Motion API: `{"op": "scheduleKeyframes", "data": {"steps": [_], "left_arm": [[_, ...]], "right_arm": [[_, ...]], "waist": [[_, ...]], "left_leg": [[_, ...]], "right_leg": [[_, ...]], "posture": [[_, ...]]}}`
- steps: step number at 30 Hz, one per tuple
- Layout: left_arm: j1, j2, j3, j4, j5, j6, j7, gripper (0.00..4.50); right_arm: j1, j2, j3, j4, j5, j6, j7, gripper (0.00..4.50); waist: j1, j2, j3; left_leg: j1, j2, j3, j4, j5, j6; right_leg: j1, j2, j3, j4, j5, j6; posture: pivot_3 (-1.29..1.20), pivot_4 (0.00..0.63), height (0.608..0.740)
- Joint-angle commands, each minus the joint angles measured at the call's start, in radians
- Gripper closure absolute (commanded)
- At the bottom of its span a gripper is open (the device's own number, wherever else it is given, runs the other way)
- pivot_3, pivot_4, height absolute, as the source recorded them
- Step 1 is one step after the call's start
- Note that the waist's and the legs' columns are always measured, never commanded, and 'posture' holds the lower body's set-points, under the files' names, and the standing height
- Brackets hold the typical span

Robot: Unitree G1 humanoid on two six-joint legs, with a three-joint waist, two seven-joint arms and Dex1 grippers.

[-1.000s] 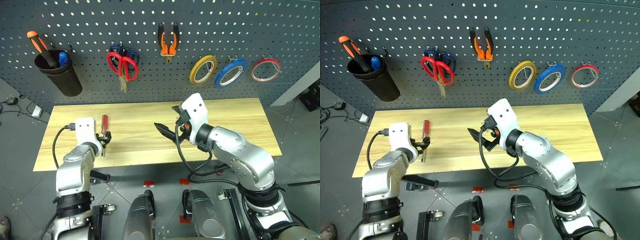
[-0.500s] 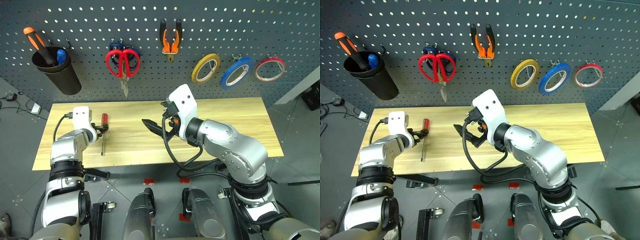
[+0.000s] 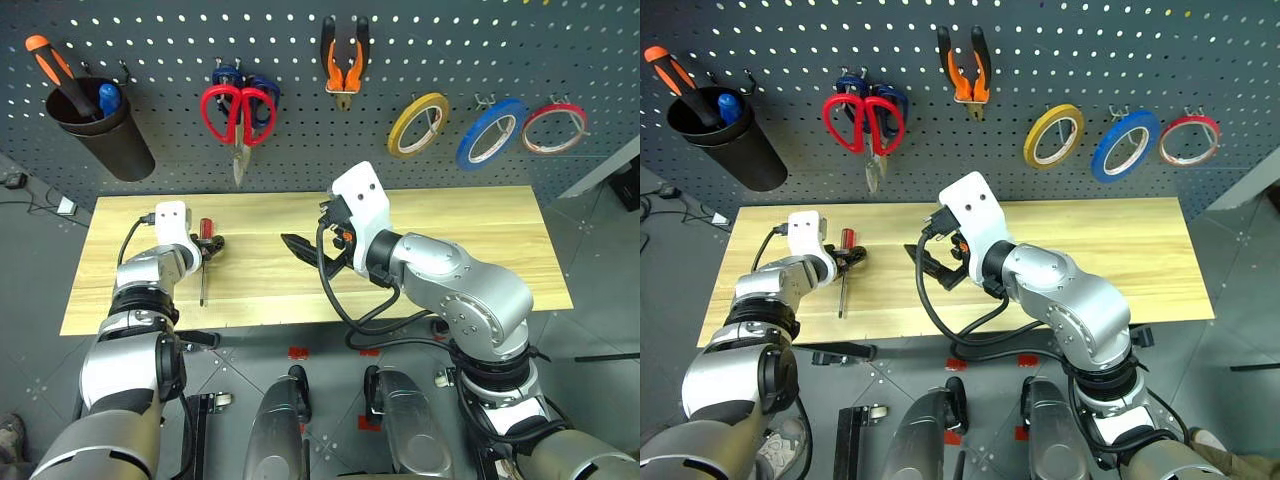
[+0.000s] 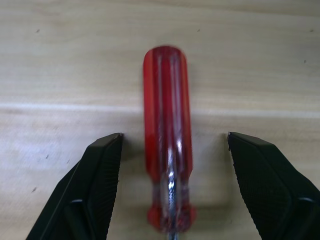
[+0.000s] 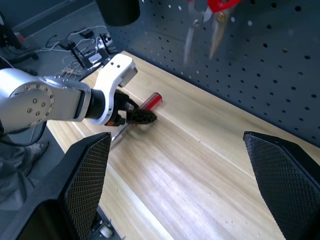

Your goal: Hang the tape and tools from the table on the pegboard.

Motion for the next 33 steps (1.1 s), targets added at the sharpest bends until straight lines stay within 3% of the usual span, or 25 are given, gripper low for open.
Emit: {"op": "scheduleKeyframes", "data": {"steps": [1,7,13,24,29,33], "left_arm": [[0.011,0.019,-0.013,0.033,0.01,-0.005,-0.014,1.82],[0.071,0.046,-0.036,-0.015,0.019,-0.018,-0.055,3.59],[0.23,0.073,-0.039,-0.252,0.016,-0.08,-0.06,3.59],[0.744,-0.015,0.139,-1.238,-0.037,-0.03,0.133,3.59],[0.776,-0.006,0.186,-1.448,0.036,-0.064,0.226,3.59],[0.71,0.034,0.248,-1.55,0.082,-0.087,0.293,3.59]], "right_arm": [[-0.011,0.004,-0.002,-0.04,0.015,-0.008,0.008,0.0],[-0.021,-0.001,-0.011,-0.008,0.01,-0.037,0.018,0.0],[-0.006,-0.044,0.01,-0.008,-0.013,-0.136,0.053,0.0],[0.07,-0.123,0.0,-0.084,0.089,-0.356,0.251,0.0],[0.066,-0.14,0.005,-0.047,0.09,-0.418,0.295,0.0],[0.06,-0.142,-0.003,-0.018,0.085,-0.451,0.309,0.0]], "waist": [[-0.007,0.0,0.0],[-0.014,0.0,-0.001],[-0.033,-0.002,-0.003],[-0.041,-0.014,-0.026],[-0.036,-0.017,-0.058],[-0.035,-0.021,-0.081]], "left_leg": [[0.0,0.0,0.0,0.0,0.0,0.0],[0.0,0.0,0.0,0.0,0.0,0.0],[0.0,0.0,0.001,-0.001,0.0,-0.001],[-0.001,-0.001,-0.001,-0.002,0.0,-0.002],[-0.001,-0.001,-0.004,-0.002,0.0,-0.002],[-0.001,-0.001,-0.004,-0.001,0.0,-0.002]], "right_leg": [[0.0,0.0,0.0,0.0,0.0,0.0],[0.0,0.0,0.0,0.0,0.0,0.0],[0.0,0.0,0.0,0.0,0.0,0.0],[0.0,-0.002,-0.001,-0.001,0.0,0.0],[0.001,-0.002,-0.005,0.0,0.0,0.0],[0.002,-0.002,-0.005,0.001,0.001,0.0]], "posture": [[-0.33,0.422,0.74],[-0.32,0.382,0.74],[-0.32,0.321,0.74],[-0.28,0.227,0.74],[-0.24,0.185,0.74],[-0.22,0.167,0.74]]}}
